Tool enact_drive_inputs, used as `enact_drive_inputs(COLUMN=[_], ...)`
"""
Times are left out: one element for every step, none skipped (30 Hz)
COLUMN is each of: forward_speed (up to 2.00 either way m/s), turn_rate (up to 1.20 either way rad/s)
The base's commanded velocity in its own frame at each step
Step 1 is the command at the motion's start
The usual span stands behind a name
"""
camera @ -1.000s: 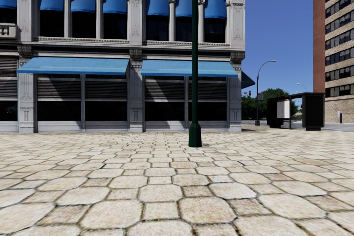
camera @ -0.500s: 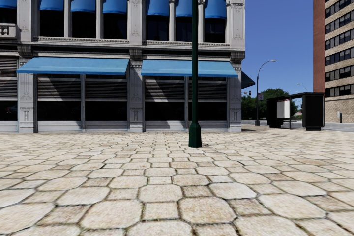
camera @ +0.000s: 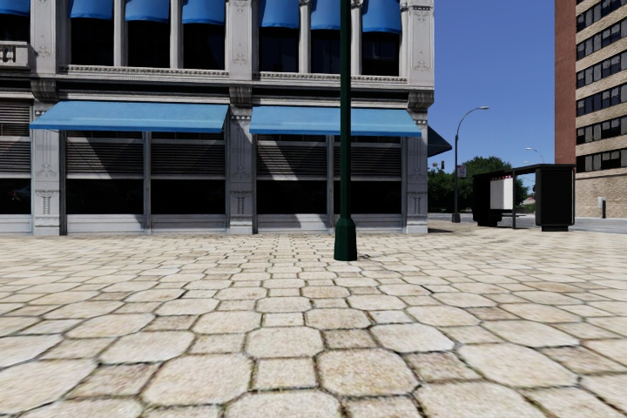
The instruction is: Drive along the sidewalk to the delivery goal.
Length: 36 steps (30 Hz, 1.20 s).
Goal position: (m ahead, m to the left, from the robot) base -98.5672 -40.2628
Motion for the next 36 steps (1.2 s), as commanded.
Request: enact_drive_inputs(forward_speed=[0.18, 0.59, 0.98, 0.98, 1.17, 1.22, 1.23, 1.24, 1.24, 1.25, 1.28, 1.32, 1.32, 1.35, 1.37, 1.38, 1.39, 1.39, 1.41, 1.50, 1.57, 1.57, 1.59, 1.59, 1.59, 1.59, 1.59, 1.59, 1.59, 1.60, 1.61, 1.61, 1.62, 1.70, 1.75, 1.75], turn_rate=[0.00, 0.00, 0.00, 0.00, 0.00, 0.00, 0.00, 0.00, 0.00, 0.00, -0.01, -0.02, -0.02, -0.04, -0.12, -0.23, -0.28, -0.28, -0.30, -0.36, -0.46, -0.46, -0.53, -0.55, -0.60, -0.63, -0.63, -0.65, -0.66, -0.66, -0.66, -0.66, -0.66, -0.66, -0.66, -0.66])
